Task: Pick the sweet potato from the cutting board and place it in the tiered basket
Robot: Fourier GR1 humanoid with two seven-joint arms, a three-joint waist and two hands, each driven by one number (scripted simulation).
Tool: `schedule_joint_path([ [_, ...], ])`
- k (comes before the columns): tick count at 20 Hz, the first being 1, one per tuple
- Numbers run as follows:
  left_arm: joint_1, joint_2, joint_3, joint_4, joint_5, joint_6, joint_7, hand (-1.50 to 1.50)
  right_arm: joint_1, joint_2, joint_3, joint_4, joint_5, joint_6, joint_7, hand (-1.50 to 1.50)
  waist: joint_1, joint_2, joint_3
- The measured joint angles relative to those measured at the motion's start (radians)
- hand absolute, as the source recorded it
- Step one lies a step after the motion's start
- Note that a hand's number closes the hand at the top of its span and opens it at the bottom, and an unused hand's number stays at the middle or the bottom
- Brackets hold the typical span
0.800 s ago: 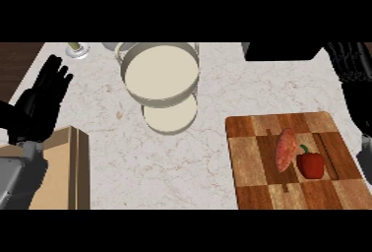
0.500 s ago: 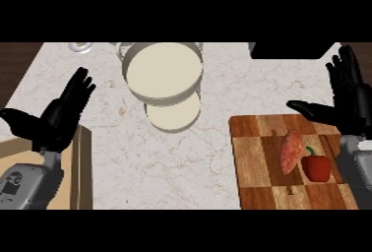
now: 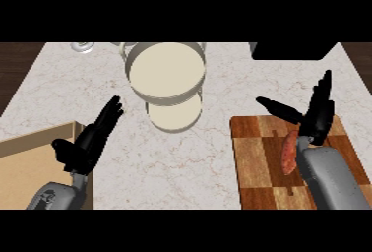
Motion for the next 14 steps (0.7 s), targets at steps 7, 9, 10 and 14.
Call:
schedule_joint_path([
  [7, 0.026, -0.007, 0.002, 0.033, -0.011, -0.011, -0.035, 0.00, -0.026, -0.202, 0.178, 0.009, 0.229, 0.047, 0.377, -1.50, -0.015, -0.014, -0.009],
  [9, 0.027, -0.007, 0.001, 0.040, -0.015, -0.012, -0.039, 0.00, -0.033, -0.264, 0.230, 0.028, 0.265, 0.138, 0.484, -1.50, -0.017, -0.015, -0.012],
  [10, 0.026, -0.009, -0.003, 0.039, -0.018, -0.012, -0.040, 0.00, -0.039, -0.291, 0.258, 0.036, 0.280, 0.189, 0.537, -1.50, -0.016, -0.016, -0.013],
  [14, 0.024, -0.009, -0.005, 0.044, -0.022, -0.015, -0.040, 0.00, -0.080, -0.370, 0.366, 0.021, 0.315, 0.412, 0.751, -1.50, -0.013, -0.020, -0.013],
])
